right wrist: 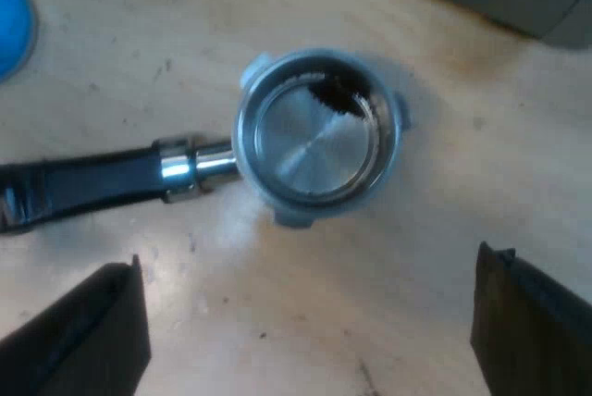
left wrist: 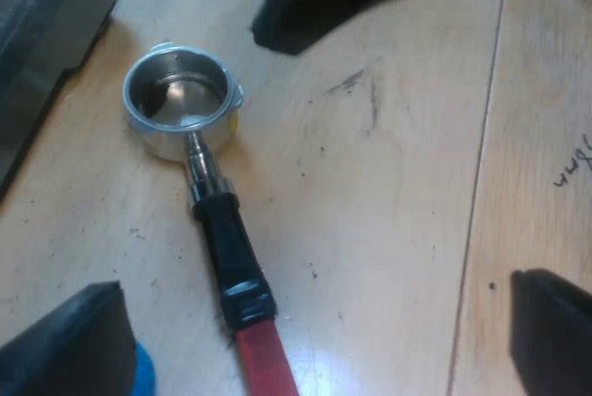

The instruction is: Put the handle in the coffee machine

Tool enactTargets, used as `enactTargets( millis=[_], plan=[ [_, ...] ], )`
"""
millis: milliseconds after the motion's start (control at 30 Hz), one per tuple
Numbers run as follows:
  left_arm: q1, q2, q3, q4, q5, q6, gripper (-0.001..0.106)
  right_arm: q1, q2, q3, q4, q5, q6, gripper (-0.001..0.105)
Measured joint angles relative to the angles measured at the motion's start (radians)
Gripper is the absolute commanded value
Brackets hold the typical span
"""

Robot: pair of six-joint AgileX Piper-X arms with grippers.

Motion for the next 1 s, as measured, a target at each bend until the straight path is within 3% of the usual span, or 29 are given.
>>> enactTargets(
  millis=[133,267,433,767,1000],
  plan=[
    [0.0,0.0,0.008,-0.021,-0.037,-0.008,0.088,-0.074,0.003,-0.023,0.004,-0.042,-0.077,0.074],
    [0.0,0.0,0.046,-0.058,-0.055,-0.082,0.088,-0.145,0.016,-0.025,0.004,-0.133,-0.146,0.074],
    [0.0,0.0,0.099,-0.088,-0.077,-0.125,0.088,-0.171,0.048,-0.025,-0.004,-0.159,-0.227,0.074],
    [0.0,0.0,0.122,-0.121,-0.1,-0.139,0.088,-0.171,0.156,-0.027,-0.081,-0.185,-0.322,0.074],
    [0.0,0.0,0.122,-0.126,-0.1,-0.14,0.088,-0.171,0.215,-0.027,-0.114,-0.185,-0.336,0.074]
  ],
)
